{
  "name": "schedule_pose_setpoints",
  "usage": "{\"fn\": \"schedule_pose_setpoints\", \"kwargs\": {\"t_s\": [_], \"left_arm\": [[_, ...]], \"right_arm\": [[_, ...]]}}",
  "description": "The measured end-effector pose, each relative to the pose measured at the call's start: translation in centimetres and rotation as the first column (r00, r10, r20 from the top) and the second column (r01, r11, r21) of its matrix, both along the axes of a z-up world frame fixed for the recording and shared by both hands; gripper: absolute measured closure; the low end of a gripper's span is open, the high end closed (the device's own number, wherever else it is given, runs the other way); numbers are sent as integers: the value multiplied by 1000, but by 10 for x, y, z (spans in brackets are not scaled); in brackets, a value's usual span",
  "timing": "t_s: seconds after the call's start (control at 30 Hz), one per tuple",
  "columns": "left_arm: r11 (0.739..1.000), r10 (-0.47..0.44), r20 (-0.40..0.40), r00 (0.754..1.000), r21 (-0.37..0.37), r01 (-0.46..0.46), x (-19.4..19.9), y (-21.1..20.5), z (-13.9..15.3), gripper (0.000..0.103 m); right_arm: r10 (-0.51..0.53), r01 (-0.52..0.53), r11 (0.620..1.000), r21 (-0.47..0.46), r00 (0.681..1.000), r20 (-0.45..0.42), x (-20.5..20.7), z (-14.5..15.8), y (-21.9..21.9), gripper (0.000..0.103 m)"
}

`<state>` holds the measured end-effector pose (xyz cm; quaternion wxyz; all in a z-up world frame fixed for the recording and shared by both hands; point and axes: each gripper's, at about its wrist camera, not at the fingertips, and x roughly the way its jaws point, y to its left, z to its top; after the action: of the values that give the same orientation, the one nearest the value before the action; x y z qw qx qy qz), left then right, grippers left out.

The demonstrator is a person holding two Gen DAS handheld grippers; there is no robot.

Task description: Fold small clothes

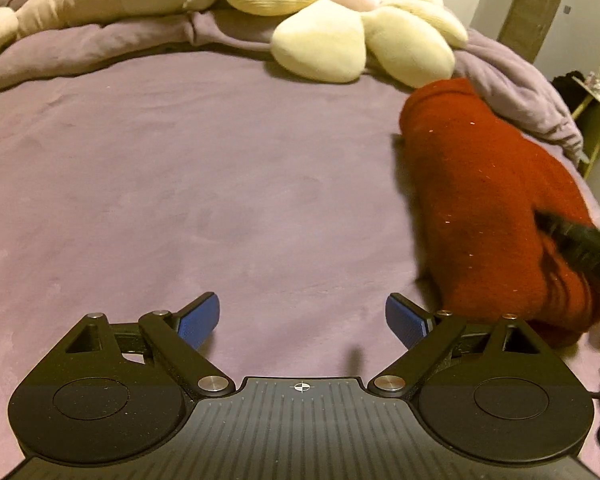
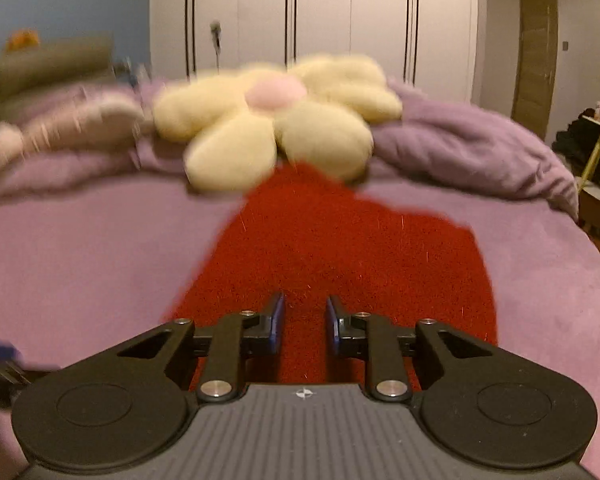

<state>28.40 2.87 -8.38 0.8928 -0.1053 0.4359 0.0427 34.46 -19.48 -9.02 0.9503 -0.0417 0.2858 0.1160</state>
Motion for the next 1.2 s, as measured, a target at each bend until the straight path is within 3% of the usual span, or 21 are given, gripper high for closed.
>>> {"fn": "schedule_pose_setpoints", "kwargs": {"t_s": [0.13, 0.3, 0.43, 0.6, 0.73, 0.87, 0.93, 1.0, 1.07, 1.2], "left_arm": [[1000, 6, -18, 1000, 6, -6, 0, 2, -2, 9], [1000, 3, -26, 1000, -13, -3, -2, 0, -3, 8], [1000, -7, -33, 999, 3, 7, -6, -5, -1, 8], [1000, -20, -30, 999, 15, 20, -7, -12, 2, 8], [999, -26, -49, 998, 28, 28, -5, -15, -1, 8], [999, -36, -45, 998, 17, 36, -3, -16, 3, 8], [999, -48, -24, 999, 19, 48, 0, -18, 8, 8], [998, -52, 1, 999, 21, 52, 8, -22, 15, 8], [998, -54, 35, 998, 11, 54, 20, -29, 24, 8], [998, -47, 72, 996, -26, 48, 60, -47, 29, 8]], "right_arm": [[20, -20, 994, -104, 1000, 4, -2, -29, 2, 85], [28, -30, 999, -44, 998, -56, 2, -6, -7, 85], [35, -35, 999, 18, 999, -10, -24, 15, -7, 84], [4, -7, 999, -48, 999, -53, -29, -11, -8, 83], [23, -25, 999, -28, 997, -69, -24, -31, -18, 83], [56, -57, 998, -7, 991, -120, -15, -21, -24, 83], [62, -55, 997, 60, 989, -138, -15, -7, -33, 82], [33, -21, 992, 124, 995, -90, -17, 11, -46, 75], [-16, 22, 991, 133, 999, -43, -11, 23, -53, 74], [-83, 88, 991, 102, 995, -49, 24, 30, -52, 74]]}}
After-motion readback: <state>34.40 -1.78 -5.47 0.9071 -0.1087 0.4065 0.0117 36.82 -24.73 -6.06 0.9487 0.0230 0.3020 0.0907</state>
